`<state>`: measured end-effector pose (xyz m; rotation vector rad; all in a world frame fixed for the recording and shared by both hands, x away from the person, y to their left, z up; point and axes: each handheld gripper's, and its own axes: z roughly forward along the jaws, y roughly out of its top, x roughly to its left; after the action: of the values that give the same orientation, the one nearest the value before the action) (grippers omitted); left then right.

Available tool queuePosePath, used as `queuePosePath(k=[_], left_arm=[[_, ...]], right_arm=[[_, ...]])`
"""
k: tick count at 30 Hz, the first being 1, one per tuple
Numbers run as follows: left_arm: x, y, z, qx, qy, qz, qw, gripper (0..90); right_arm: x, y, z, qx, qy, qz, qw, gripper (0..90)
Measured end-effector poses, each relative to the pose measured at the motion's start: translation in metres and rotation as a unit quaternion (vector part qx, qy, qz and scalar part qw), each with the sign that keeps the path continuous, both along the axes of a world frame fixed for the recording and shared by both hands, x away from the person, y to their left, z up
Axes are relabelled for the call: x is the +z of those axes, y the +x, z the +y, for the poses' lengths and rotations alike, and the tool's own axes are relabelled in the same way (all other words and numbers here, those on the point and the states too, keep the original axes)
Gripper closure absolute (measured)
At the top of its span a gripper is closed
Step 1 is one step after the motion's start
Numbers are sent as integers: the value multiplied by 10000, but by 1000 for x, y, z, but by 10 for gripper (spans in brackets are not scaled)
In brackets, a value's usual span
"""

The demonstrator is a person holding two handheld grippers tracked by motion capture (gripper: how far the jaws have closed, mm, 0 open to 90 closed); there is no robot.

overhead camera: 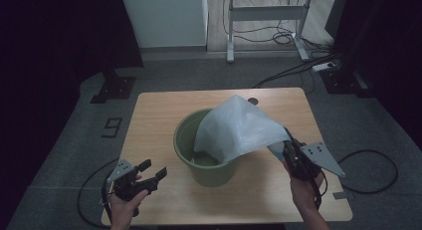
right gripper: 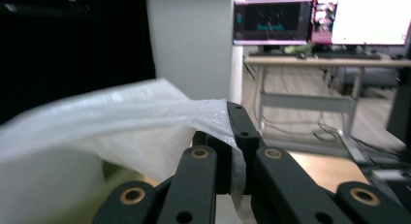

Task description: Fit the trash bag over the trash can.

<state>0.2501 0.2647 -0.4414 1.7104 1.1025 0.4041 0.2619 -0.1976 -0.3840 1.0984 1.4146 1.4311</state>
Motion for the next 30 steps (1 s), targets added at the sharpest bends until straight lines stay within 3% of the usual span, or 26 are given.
queuePosePath(k=[6, 7, 8, 11, 16, 23, 30], left_arm=[[33, -8, -20, -115, -3, -414, 9991, 264], [44, -10, -28, -195, 46, -523, 9984, 265], [44, -10, -28, -195, 46, -523, 9984, 266], [63, -9, -44, -306, 37, -647, 9974, 265], [75, -4, -61, -347, 21, -653, 9973, 257], [80, -2, -77, -468, 26, -706, 9964, 217], [85, -8, -84, -453, 5, -893, 9950, 156]], right_arm=[[26, 4, 11, 260, 77, -299, 9992, 884], [31, 5, 14, 309, 76, -347, 9989, 884], [31, 5, 14, 309, 76, -347, 9989, 884], [47, 6, 28, 549, 16, -448, 9975, 884], [56, 6, 48, 826, -154, -491, 9953, 883], [53, 11, 70, 1074, -343, -366, 9930, 883], [52, 15, 87, 1240, -507, -264, 9906, 882]])
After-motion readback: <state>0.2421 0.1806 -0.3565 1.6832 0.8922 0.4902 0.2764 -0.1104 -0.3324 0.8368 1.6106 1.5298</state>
